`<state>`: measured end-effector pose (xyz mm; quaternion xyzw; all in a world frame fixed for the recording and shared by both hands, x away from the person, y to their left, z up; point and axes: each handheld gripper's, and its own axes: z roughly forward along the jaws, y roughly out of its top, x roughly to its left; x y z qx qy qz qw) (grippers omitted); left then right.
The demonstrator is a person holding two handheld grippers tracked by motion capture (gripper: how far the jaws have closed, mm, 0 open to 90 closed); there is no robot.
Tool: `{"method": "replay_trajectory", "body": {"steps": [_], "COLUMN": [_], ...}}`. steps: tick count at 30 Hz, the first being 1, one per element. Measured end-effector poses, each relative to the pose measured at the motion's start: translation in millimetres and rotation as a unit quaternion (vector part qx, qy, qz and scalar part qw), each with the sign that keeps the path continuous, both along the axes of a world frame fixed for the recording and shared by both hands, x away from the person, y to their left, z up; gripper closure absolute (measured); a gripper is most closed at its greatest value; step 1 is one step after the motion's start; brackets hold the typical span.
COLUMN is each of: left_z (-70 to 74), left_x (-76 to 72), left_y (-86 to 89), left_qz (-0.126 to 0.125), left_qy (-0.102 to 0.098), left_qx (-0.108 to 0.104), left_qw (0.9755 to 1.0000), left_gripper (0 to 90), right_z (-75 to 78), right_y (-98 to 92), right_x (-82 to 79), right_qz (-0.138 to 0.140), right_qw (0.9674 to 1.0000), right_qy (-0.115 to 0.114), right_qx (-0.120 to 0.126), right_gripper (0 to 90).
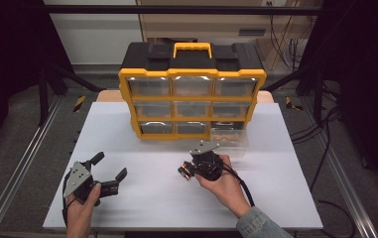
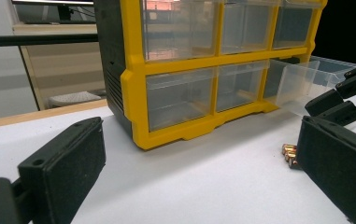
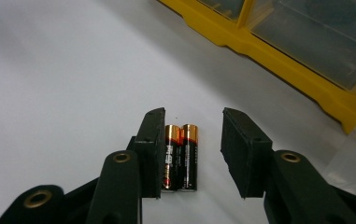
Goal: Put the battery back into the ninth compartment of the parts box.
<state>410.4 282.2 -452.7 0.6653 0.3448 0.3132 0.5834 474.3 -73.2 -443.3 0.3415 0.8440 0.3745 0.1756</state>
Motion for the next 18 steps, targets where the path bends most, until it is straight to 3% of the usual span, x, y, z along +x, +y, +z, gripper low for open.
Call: {"method": "replay_trajectory", "body": {"steps": [7, 14, 18], "left_z": [-0.8, -1.5, -1.7], "left_x": [0.4, 1.0, 1.1], "left_y": [-0.9, -0.7, -1.0], "left_qz": [0.001, 0.000, -0.001], "left_qy": [0.003, 0.005, 0.006], "left_qx": [0.008, 0.008, 0.010], "left_qw": [1.0000, 1.0000, 0.9999], "left_gripper": [1.8, 1.8, 1.8], "right_z": [-1.8, -7.4, -12.0], "right_y": [0.8, 1.5, 0.2], "right_x": [1.7, 3.9, 5.2], "right_qz": [0.001, 0.004, -0.004], "right_qw": [1.0000, 0.9995, 0.9996], "right_qy": [0.000, 0.023, 0.024], "right_qx": [0.004, 0.021, 0.014], "right_gripper": [70.3, 72.8, 73.2]}}
